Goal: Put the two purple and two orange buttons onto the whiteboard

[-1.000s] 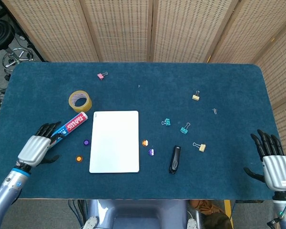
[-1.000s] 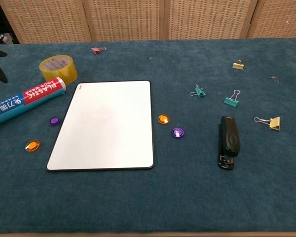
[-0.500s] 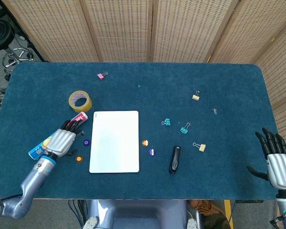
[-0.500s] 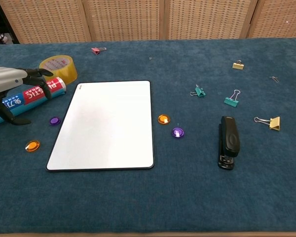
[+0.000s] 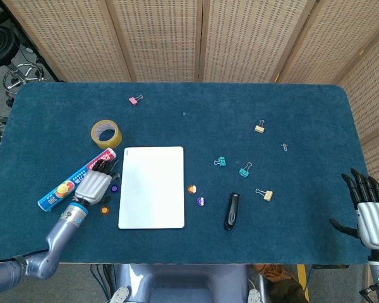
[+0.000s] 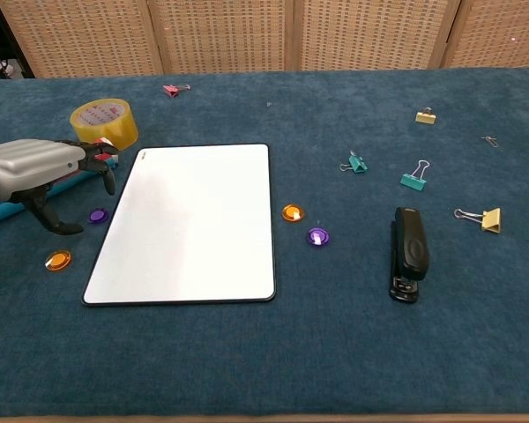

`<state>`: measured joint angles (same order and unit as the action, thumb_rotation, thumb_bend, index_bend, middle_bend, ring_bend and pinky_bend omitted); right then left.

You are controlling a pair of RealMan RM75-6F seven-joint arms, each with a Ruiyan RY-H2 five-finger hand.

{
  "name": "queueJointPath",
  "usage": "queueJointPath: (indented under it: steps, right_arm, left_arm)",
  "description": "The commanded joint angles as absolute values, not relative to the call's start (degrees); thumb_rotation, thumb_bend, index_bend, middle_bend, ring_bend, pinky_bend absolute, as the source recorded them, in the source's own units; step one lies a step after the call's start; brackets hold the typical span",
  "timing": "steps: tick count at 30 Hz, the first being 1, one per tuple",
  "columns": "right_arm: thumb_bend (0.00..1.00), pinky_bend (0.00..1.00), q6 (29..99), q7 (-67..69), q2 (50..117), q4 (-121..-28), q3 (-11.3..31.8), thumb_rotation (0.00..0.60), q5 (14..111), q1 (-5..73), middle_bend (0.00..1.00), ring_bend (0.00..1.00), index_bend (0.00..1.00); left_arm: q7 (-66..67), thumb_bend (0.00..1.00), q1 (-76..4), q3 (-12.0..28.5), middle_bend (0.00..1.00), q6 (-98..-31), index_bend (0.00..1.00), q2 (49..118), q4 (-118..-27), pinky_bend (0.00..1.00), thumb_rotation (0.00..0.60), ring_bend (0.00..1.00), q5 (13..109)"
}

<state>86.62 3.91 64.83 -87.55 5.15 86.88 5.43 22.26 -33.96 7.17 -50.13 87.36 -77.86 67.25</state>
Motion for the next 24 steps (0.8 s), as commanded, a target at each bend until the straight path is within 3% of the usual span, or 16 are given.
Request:
queueJointPath:
  steps: [1,24]
  right_arm:
    - [0.0,0.0,86.6,3.9,64.8,-87.5,5.2,0.6,86.8,5.4,0.0,0.0,0.0]
    - [0.0,0.0,86.1,4.1,64.7,-87.4,5.3,0.6,86.2,5.5,0.0,0.0,0.0]
  left_arm:
    - [23.0,0.24,-34.4,7.2,0.0,-50.1,0.35,88.1,-77.1,0.0,0.6,0.0,66.6]
    - [23.0,0.28,-34.8,6.0,0.0,-51.6,0.43,89.8,-74.7,0.0,0.6,0.0,64.9]
